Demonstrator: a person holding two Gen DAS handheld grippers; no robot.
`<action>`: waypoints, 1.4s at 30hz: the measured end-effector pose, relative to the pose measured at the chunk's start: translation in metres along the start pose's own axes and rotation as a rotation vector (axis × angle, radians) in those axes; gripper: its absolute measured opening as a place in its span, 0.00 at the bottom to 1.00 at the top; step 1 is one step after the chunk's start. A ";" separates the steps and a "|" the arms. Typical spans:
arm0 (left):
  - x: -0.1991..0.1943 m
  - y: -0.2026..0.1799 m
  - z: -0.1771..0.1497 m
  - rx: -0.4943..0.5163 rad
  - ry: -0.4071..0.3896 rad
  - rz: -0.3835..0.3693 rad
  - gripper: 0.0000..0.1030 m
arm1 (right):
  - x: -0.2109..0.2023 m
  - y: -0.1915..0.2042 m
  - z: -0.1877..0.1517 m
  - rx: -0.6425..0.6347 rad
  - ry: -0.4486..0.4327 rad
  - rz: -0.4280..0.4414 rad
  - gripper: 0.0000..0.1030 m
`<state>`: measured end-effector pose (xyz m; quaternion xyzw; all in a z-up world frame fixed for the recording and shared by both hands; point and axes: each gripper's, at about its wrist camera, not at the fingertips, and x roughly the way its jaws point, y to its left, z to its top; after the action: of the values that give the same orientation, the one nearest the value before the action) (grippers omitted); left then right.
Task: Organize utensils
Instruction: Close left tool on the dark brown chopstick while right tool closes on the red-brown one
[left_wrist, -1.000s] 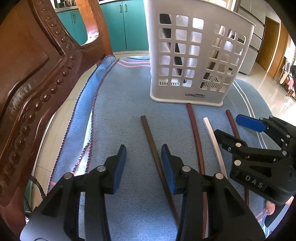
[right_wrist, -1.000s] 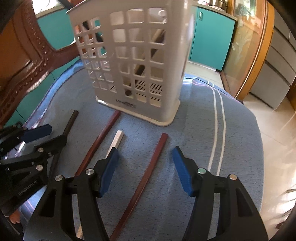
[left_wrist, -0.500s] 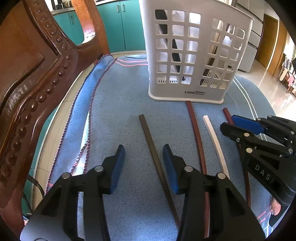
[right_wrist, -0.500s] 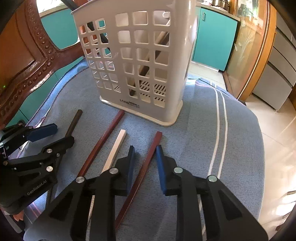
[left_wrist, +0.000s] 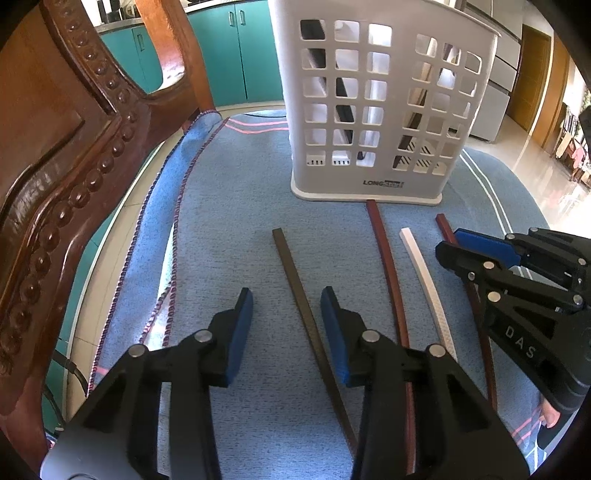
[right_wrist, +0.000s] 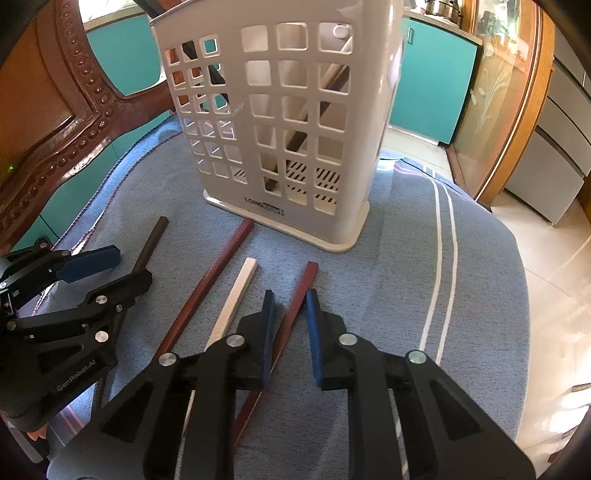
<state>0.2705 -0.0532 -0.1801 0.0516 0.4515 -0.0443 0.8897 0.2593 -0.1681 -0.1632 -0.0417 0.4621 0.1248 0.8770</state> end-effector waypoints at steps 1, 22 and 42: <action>0.000 0.000 0.000 -0.002 0.001 -0.002 0.38 | 0.000 0.000 0.000 0.003 0.000 0.002 0.17; -0.003 0.011 0.000 -0.033 0.027 -0.147 0.11 | -0.003 -0.005 0.002 0.010 0.009 0.027 0.14; 0.015 0.024 0.016 -0.120 0.064 -0.113 0.29 | -0.004 -0.005 0.001 0.032 0.044 -0.003 0.36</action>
<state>0.2950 -0.0318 -0.1811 -0.0259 0.4837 -0.0656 0.8724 0.2593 -0.1736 -0.1597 -0.0313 0.4833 0.1152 0.8673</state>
